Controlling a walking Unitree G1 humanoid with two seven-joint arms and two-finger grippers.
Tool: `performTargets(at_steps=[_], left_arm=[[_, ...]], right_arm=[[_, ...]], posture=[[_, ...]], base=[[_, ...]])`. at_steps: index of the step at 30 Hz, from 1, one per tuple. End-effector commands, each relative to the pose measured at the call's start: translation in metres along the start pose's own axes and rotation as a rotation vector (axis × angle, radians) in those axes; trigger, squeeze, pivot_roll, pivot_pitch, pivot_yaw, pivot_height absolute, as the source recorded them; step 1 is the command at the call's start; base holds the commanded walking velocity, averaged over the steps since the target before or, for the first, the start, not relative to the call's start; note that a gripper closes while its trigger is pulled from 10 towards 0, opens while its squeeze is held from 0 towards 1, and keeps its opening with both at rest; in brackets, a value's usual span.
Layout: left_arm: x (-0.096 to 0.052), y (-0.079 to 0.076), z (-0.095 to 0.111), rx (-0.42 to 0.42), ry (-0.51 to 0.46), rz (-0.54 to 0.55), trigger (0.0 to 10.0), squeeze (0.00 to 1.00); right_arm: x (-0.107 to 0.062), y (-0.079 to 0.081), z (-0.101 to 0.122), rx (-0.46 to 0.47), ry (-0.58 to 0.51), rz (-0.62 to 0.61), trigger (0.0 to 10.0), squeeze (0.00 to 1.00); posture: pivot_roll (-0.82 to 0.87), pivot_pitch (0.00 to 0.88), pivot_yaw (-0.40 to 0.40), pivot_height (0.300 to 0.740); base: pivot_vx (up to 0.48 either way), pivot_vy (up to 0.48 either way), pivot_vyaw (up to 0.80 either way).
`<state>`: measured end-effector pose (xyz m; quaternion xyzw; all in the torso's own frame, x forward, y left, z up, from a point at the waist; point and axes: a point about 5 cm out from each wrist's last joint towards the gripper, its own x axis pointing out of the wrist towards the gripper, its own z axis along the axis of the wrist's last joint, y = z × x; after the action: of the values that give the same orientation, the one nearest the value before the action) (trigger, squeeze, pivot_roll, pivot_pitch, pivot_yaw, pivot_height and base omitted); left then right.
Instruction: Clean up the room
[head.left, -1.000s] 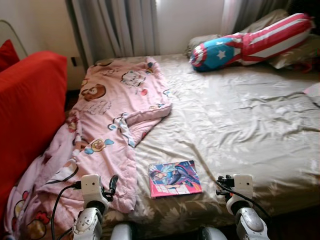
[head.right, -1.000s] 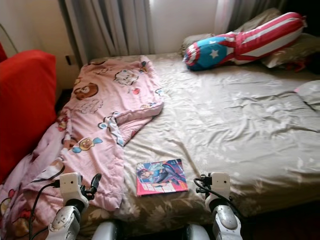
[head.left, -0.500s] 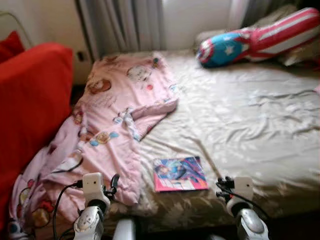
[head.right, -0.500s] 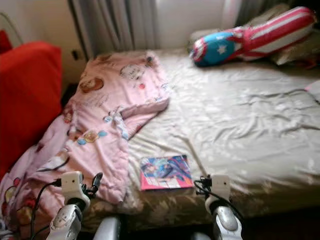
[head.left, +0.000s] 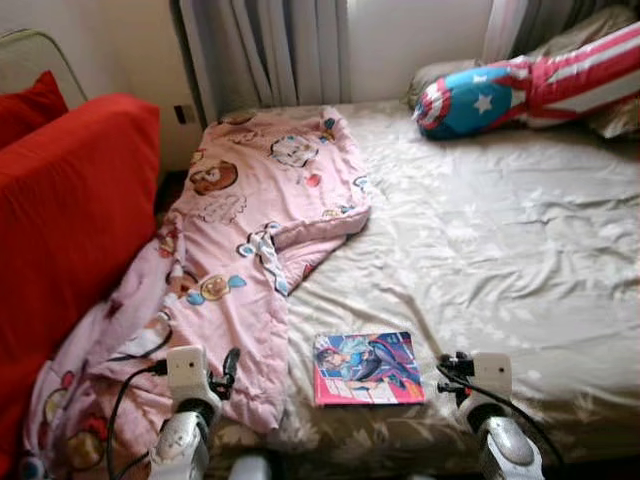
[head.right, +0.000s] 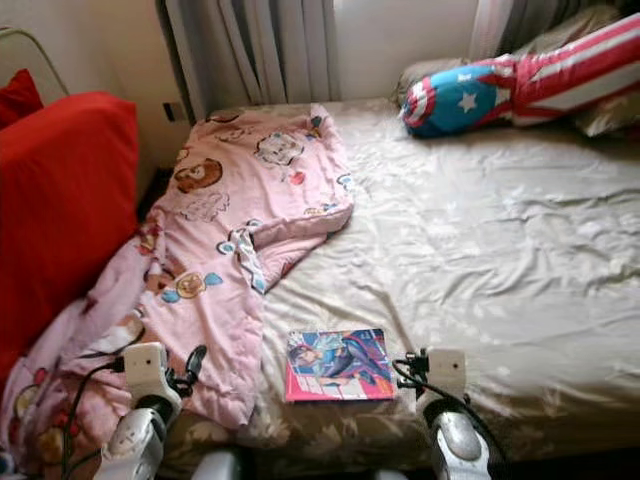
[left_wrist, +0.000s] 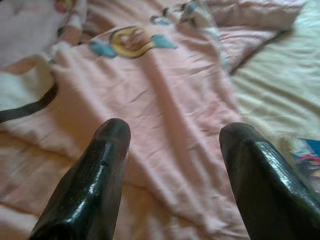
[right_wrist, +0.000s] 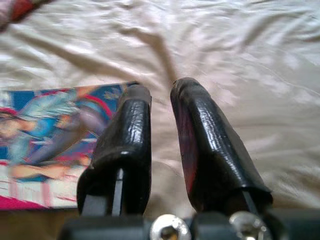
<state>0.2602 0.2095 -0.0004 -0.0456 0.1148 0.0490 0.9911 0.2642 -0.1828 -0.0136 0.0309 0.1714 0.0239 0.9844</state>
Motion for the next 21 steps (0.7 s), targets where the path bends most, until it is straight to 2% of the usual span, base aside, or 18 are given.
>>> performTargets(at_steps=[1,9,10,11,12,13,15,21], left_arm=[[0.0,-0.001,0.001,-0.006,-0.003,0.001,10.0,0.0],[-0.002,0.001,0.003,0.007,-0.019,-0.006,10.0,0.0],[-0.003,0.002,0.004,0.011,-0.027,-0.009,10.0,0.0],[-0.003,0.003,0.006,0.016,-0.036,-0.013,10.0,0.0],[-0.003,0.003,0.006,0.016,-0.036,-0.013,10.0,0.0],[-0.004,0.003,0.008,0.019,-0.043,-0.016,10.0,0.0],[-0.005,0.005,0.011,0.025,-0.056,-0.02,10.0,0.0],[-0.01,0.013,0.016,0.044,-0.076,-0.016,10.0,0.0]], right_arm=[[-0.003,0.0,-0.007,-0.01,0.036,0.01,10.0,0.0],[0.002,0.0,-0.004,0.003,0.065,0.008,10.0,0.0],[0.004,-0.001,-0.002,0.018,0.069,-0.003,10.0,0.14],[0.006,-0.003,0.001,0.037,0.078,-0.017,10.0,0.71],[0.006,-0.003,0.001,0.037,0.078,-0.017,10.0,0.71],[0.008,-0.003,0.002,0.04,0.087,-0.023,10.0,1.0],[0.012,-0.002,0.007,0.068,0.083,-0.031,10.0,1.0],[0.017,-0.002,0.014,0.132,0.071,-0.063,10.0,1.0]], posture=[[-0.08,0.054,0.024,0.621],[-0.05,0.103,0.032,0.621],[-0.03,0.128,0.041,0.621],[-0.02,0.149,0.047,0.621],[-0.02,0.149,0.047,0.621],[-0.01,0.162,0.052,0.621],[0.01,0.198,0.064,0.621],[0.04,0.225,0.092,0.621]], base=[[0.0,0.0,0.0],[0.0,0.0,0.0],[0.0,0.0,0.0],[0.0,0.0,0.0],[0.0,0.0,0.0],[0.0,0.0,0.0],[0.0,0.0,0.0],[0.0,0.0,0.0]])
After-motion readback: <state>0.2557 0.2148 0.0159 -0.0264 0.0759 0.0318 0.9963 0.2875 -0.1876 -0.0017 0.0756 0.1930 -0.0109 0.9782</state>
